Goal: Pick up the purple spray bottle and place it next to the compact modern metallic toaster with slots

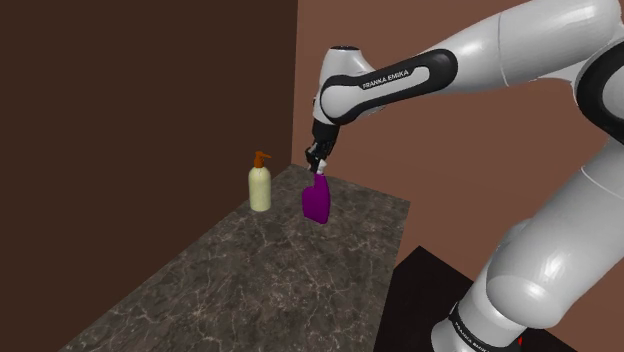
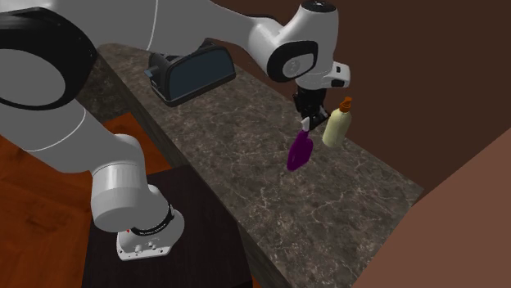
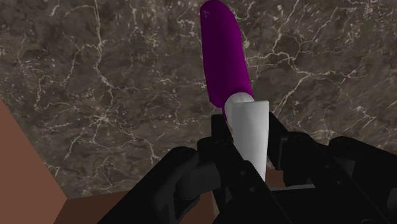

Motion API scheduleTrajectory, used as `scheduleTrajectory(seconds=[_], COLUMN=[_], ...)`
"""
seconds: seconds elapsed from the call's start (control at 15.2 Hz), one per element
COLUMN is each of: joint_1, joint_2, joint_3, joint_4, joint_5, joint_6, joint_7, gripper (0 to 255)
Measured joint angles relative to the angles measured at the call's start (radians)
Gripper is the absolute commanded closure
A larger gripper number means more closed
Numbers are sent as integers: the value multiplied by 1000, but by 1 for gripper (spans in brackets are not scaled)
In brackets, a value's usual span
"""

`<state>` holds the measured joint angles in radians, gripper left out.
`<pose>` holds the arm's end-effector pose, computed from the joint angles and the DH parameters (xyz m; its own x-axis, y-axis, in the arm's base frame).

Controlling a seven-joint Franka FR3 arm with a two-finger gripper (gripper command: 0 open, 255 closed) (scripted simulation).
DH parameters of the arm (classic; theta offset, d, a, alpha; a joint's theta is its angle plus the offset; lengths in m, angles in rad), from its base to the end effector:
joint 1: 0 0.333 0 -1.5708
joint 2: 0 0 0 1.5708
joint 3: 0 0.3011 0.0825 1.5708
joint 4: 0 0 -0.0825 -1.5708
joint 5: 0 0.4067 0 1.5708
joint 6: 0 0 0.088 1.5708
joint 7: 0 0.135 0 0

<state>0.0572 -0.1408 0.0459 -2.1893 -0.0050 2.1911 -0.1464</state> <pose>0.5419 0.0560 0.4078 0.9585 0.2492 0.1388 0.2472 -0.9685 0.0315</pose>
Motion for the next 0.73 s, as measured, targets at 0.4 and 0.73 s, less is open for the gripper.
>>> scheduleTrajectory(seconds=[0.4,0.73], joint_1=[0,0], joint_2=[-20,-33], joint_3=[-1,-1], joint_4=[64,116], joint_5=[1,2], joint_6=[-84,-150], joint_7=[-2,-2], gripper=[255,255])
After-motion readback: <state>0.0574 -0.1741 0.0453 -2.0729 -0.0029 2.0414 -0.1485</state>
